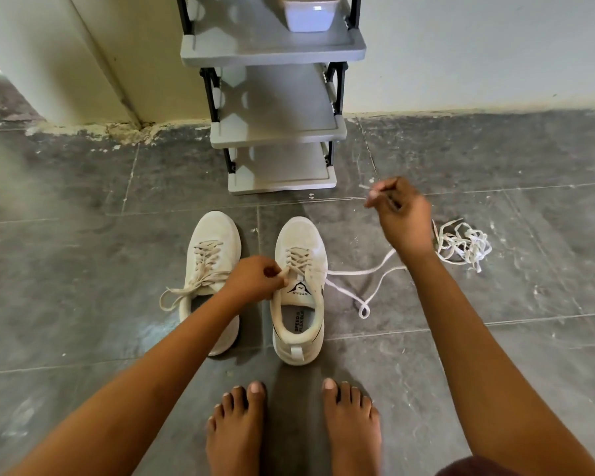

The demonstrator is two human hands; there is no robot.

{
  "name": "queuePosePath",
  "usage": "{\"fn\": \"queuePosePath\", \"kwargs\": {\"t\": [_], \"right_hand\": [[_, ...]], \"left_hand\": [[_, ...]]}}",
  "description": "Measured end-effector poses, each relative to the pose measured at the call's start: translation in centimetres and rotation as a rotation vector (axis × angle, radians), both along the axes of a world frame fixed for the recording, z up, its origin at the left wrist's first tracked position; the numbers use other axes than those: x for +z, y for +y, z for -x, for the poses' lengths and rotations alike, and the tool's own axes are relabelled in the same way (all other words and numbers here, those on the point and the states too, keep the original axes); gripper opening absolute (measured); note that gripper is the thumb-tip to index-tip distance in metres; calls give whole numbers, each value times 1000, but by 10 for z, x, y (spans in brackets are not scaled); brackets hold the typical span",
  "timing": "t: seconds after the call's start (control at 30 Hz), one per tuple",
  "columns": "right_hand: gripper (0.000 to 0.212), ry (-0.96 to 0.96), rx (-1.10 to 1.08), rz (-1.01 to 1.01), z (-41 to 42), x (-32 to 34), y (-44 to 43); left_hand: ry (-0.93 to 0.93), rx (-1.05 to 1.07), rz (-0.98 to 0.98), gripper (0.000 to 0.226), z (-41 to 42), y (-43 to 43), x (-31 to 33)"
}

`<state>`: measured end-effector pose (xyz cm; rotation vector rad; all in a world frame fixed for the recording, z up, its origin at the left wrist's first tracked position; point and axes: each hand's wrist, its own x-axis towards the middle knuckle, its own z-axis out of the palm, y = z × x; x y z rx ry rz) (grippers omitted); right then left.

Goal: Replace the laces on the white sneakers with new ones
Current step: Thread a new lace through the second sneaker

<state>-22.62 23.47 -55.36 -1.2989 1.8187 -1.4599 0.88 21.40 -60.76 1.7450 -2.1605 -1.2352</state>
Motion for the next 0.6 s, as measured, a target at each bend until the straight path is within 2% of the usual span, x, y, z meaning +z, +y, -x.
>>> {"fn": "queuePosePath", "kwargs": {"t": [0.07,0.13,0.2,0.3,0.47,0.6], "right_hand": [[2,22,106,-124,-17,-13,2],[4,28,180,-248,-36,-29,7],[2,1,239,-333,-55,-45,14],[10,-30,271,-431,-75,-67,22],[5,-36,235,-460,-86,-80,26],[7,49,179,-441,-94,-85,25]], "left_hand": [[147,122,-136,8,-4,0,0],[237,197,-210,10,-7,0,-1],[296,224,-278,12,-8,0,-1],[361,246,-367,12,-13,-3,-5],[418,281,-423,11,-17,-4,-13],[437,290,-445,15,-19,-2,-18]]}}
